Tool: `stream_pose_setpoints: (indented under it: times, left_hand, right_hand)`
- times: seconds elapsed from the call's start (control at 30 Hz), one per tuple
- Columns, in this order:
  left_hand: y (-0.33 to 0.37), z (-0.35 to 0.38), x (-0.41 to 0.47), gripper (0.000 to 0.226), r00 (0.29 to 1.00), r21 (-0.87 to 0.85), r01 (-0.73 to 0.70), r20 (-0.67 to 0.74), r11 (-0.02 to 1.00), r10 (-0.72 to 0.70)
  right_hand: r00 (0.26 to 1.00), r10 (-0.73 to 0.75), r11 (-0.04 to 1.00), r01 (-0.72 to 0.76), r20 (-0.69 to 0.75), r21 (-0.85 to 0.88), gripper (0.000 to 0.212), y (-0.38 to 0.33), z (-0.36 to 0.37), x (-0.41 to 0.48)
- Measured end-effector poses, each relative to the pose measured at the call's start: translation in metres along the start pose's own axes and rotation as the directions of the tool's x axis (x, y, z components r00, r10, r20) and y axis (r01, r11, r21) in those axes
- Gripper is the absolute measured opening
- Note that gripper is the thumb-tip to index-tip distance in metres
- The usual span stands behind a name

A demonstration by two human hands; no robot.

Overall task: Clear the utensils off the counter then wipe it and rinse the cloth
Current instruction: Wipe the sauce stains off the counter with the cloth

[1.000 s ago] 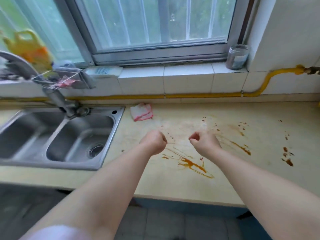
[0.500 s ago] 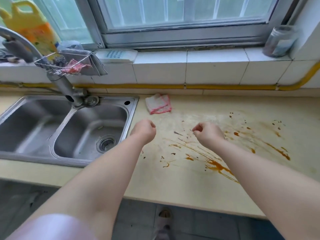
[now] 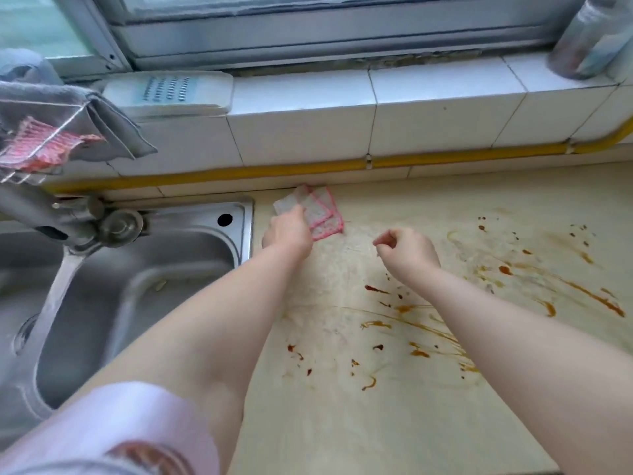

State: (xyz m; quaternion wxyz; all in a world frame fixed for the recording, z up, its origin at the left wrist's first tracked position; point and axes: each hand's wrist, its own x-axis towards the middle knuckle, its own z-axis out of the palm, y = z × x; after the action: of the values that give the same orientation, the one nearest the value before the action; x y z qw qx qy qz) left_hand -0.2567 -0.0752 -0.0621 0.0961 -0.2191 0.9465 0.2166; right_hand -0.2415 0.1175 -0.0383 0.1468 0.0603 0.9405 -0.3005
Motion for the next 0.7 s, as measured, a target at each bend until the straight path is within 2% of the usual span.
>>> stream_pose_setpoints:
  times: [0.13, 0.23, 0.3, 0.43, 0.63, 0.7]
  left_hand:
    - [0.003, 0.008, 0.013, 0.033, 0.995, 0.178, -0.094, 0.002, 0.98, 0.096]
    - [-0.002, 0.01, 0.016, 0.023, 0.986, 0.241, -0.157, -0.012, 0.958, 0.165]
    - [-0.005, 0.011, 0.011, 0.016, 0.984, 0.243, -0.168, -0.014, 0.955, 0.177]
    - [-0.009, 0.008, -0.005, 0.017, 0.988, 0.207, -0.149, -0.006, 0.967, 0.153]
    - [-0.009, 0.006, -0.046, 0.028, 0.992, 0.177, -0.103, 0.092, 0.979, 0.088]
    - [-0.011, 0.009, -0.064, 0.025, 0.985, 0.167, -0.11, 0.152, 0.98, 0.085]
  right_hand:
    - [0.999, 0.043, 0.999, -0.043, -0.033, 0.015, 0.018, 0.005, 0.002, 0.01]
    - [0.999, 0.032, 0.999, -0.03, -0.033, 0.04, 0.018, 0.005, 0.009, 0.012]
    - [1.0, 0.013, 0.999, -0.013, -0.013, 0.036, 0.017, 0.004, 0.015, 0.011]
    - [0.999, -0.015, 0.999, 0.014, 0.036, 0.03, 0.016, 0.004, 0.027, 0.001]
    - [0.99, -0.051, 0.999, 0.05, 0.134, 0.011, 0.017, 0.008, 0.03, -0.017]
    - [0.986, -0.07, 0.997, 0.071, 0.151, 0.0, 0.017, 0.01, 0.027, -0.025]
